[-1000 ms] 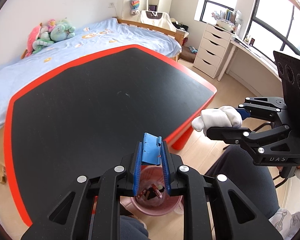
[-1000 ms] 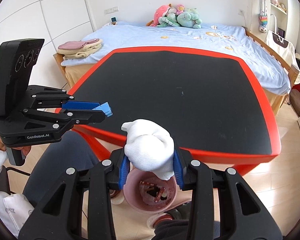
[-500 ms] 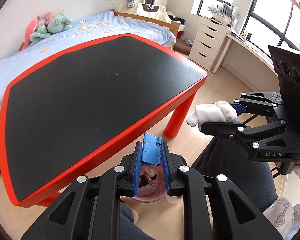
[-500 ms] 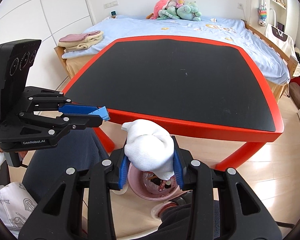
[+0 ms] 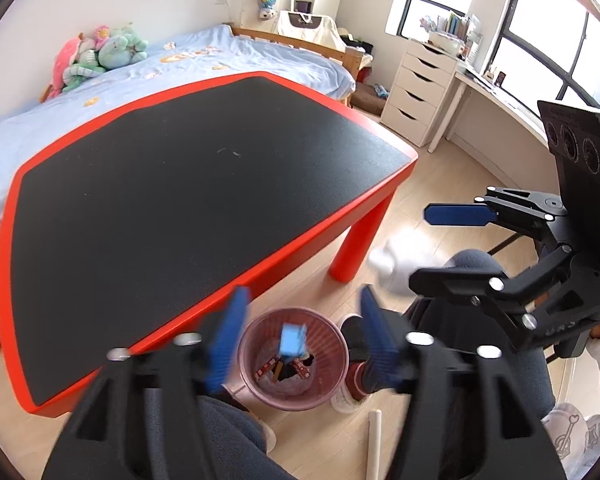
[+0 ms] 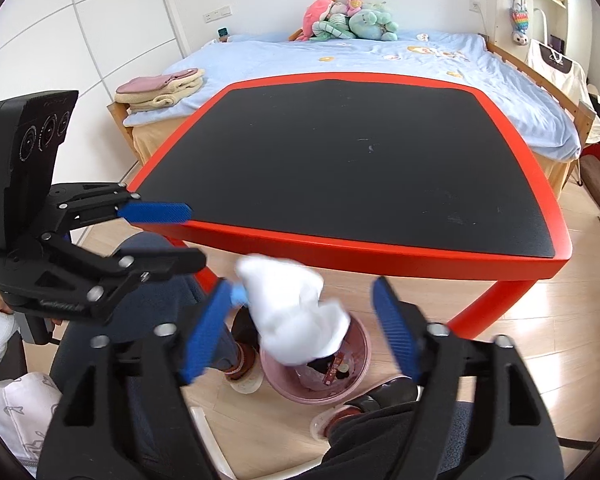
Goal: Collect trash
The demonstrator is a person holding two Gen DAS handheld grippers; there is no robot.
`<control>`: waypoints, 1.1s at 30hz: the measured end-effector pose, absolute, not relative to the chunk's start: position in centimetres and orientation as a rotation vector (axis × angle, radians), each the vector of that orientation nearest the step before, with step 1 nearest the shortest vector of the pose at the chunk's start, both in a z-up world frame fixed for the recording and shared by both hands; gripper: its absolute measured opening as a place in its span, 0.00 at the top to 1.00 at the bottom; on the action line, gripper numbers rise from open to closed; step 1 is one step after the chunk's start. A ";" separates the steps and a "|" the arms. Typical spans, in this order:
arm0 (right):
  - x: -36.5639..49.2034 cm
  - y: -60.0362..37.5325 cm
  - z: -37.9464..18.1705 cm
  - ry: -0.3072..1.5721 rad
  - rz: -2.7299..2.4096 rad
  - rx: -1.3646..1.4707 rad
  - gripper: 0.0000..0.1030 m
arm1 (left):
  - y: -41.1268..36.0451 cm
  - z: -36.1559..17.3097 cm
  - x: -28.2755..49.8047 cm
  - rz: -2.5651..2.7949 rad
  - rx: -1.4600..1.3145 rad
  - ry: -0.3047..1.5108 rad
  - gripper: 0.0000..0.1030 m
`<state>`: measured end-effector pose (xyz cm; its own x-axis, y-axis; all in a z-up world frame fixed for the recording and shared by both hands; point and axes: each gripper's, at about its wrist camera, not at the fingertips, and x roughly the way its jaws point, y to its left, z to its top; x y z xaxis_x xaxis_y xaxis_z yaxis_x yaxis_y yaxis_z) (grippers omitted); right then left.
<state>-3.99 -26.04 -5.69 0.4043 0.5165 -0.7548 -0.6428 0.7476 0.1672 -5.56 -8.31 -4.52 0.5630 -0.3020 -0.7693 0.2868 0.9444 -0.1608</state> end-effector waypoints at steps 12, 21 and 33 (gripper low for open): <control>-3.6 -26.3 -6.4 0.920 0.683 -0.127 0.03 | -7.6 -4.0 -5.7 -0.292 -0.052 0.888 0.07; -3.4 -26.4 -6.2 0.934 0.661 -0.115 0.03 | -7.2 -3.8 -5.6 -0.266 -0.076 0.892 0.07; -0.3 -26.4 -2.5 0.868 0.613 -0.106 0.03 | -4.2 -1.4 -4.4 -0.167 -0.082 0.833 0.07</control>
<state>-0.26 -26.45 -2.49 0.4875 0.4611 -0.7414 -0.5444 0.8244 0.1548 -4.35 -4.24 -1.35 0.6603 -0.1798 -0.7292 0.1152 0.9837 -0.1382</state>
